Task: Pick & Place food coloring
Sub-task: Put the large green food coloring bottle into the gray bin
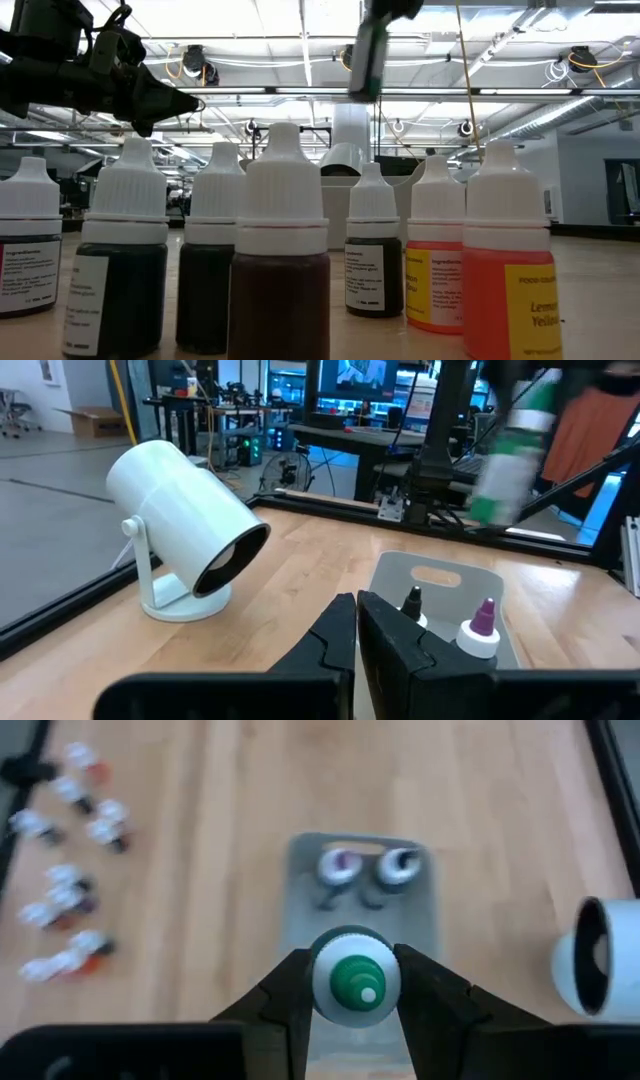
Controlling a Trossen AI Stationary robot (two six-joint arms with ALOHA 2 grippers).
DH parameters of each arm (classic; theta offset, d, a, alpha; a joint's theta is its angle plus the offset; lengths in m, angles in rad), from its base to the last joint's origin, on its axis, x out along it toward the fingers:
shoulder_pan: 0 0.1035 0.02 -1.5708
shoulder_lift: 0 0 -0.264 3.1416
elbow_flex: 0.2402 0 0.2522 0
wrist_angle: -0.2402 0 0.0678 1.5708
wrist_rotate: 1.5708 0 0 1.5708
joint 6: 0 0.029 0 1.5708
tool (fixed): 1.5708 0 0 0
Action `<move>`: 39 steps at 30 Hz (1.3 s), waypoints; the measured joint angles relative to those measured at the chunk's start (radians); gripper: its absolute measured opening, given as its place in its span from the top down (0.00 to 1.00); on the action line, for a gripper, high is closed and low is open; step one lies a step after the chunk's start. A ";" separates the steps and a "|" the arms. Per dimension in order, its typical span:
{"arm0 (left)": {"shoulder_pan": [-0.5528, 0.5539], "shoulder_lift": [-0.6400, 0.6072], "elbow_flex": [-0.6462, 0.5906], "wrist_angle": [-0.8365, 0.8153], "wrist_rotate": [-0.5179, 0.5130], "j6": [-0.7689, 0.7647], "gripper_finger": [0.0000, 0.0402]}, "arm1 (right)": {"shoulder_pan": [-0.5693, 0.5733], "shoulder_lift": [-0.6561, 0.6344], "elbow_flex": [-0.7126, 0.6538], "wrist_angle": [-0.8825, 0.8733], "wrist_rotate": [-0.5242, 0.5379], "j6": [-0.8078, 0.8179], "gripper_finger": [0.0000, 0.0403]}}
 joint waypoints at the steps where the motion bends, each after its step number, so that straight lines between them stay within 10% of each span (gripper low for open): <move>1: 0.000 0.000 0.000 0.000 0.000 0.000 0.94 | -0.036 0.012 0.000 0.005 -0.022 -0.008 0.73; 16: 0.000 0.000 0.000 0.000 0.000 0.010 0.94 | -0.173 0.264 -0.001 0.119 -0.141 -0.120 0.73; 39: 0.000 0.000 0.000 0.000 -0.017 0.027 0.94 | -0.185 0.321 -0.091 0.282 -0.132 -0.118 0.73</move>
